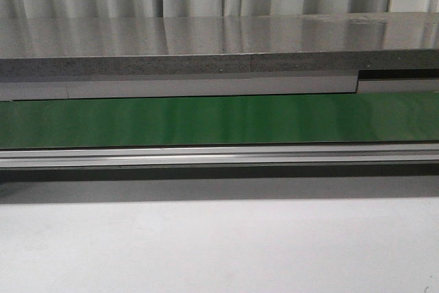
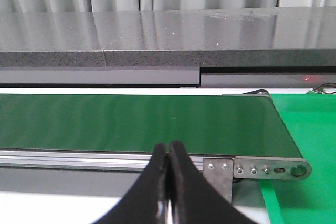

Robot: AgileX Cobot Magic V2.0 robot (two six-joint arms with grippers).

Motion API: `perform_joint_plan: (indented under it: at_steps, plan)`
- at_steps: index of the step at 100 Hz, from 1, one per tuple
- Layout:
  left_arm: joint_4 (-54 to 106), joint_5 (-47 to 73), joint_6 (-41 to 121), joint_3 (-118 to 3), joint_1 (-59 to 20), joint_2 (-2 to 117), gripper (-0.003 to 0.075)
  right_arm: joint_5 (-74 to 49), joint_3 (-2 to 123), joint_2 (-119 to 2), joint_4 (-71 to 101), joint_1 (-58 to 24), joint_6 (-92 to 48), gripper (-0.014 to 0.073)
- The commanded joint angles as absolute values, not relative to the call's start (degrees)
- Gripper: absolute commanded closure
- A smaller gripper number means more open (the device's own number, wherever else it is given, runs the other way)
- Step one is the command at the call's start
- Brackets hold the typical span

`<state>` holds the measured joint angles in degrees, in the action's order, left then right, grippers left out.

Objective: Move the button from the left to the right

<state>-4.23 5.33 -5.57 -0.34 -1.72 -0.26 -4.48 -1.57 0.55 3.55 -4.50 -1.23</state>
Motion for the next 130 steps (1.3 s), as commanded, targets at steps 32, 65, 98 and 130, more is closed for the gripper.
perform_joint_plan:
  at_steps: [32, 65, 98, 130]
  plan:
    - [-3.92, 0.00, -5.92, 3.03, -1.83, -2.12, 0.0741, 0.48, -0.73, 1.68, 3.09, -4.40, -1.48, 0.0660]
    - [2.87, 3.60, -5.92, -0.15, -1.83, -1.73, 0.0741, 0.48, -0.73, 1.68, 3.09, -4.40, -1.48, 0.0660]
    - [5.42, 15.89, -5.92, -15.55, -1.83, 9.92, 0.0741, 0.48, -0.73, 1.68, 3.09, -4.40, -1.48, 0.0660]
    - [4.36, 36.91, -5.92, -34.88, -1.83, 27.19, 0.0741, 0.48, -0.73, 1.68, 3.09, -4.40, -1.48, 0.0660]
